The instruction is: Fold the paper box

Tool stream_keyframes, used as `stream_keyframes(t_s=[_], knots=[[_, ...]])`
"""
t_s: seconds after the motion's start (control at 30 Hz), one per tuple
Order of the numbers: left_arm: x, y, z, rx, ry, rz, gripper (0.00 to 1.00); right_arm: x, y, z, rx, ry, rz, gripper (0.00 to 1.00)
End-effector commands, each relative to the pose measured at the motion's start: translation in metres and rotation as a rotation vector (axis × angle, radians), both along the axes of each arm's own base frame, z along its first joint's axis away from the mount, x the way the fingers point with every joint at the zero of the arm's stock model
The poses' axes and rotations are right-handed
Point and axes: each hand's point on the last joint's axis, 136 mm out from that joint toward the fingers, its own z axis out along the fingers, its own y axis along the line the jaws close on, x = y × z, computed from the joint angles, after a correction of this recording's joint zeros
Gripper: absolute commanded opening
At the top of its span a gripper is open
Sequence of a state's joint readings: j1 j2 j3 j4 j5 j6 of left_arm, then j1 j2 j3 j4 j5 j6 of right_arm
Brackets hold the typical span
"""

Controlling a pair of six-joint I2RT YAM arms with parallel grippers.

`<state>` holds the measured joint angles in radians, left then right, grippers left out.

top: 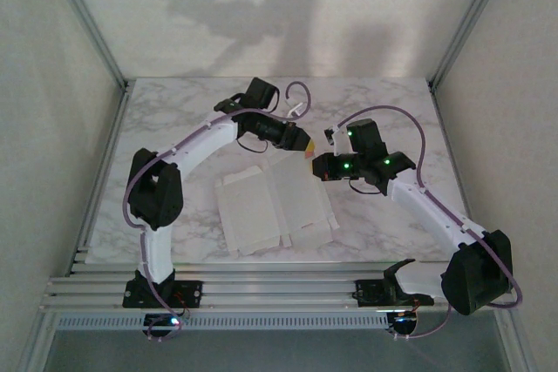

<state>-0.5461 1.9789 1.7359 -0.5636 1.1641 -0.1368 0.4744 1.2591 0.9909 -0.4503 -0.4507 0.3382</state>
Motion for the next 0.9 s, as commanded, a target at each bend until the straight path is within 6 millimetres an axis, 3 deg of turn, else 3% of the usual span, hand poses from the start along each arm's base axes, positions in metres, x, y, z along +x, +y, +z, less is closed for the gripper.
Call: stream_keyframes(t_s=[0.0,0.17,0.43,0.63,0.77,0.87], knots=[[-0.01,-0.005,0.005,-0.01,0.0,-0.056,0.28,0.003,0.01,0.029,0.057,-0.11,0.072,0.0],[0.004,0.016,0.021,0.009,-0.102,-0.059,0.38,-0.005,0.013,0.031,0.051,-0.117,0.141,0.0],[0.002,0.048,0.038,0.087,-0.22,-0.107,0.4,-0.014,0.03,0.048,0.124,-0.106,0.282,0.0],[0.028,0.084,0.083,0.045,-0.364,0.004,0.42,-0.022,0.041,0.058,0.166,-0.073,0.38,0.0],[0.041,0.102,0.08,0.056,-0.383,0.03,0.45,-0.026,0.047,0.066,0.204,-0.058,0.433,0.0],[0.039,0.106,0.07,0.061,-0.362,-0.006,0.47,-0.03,0.05,0.072,0.233,-0.05,0.465,0.0]])
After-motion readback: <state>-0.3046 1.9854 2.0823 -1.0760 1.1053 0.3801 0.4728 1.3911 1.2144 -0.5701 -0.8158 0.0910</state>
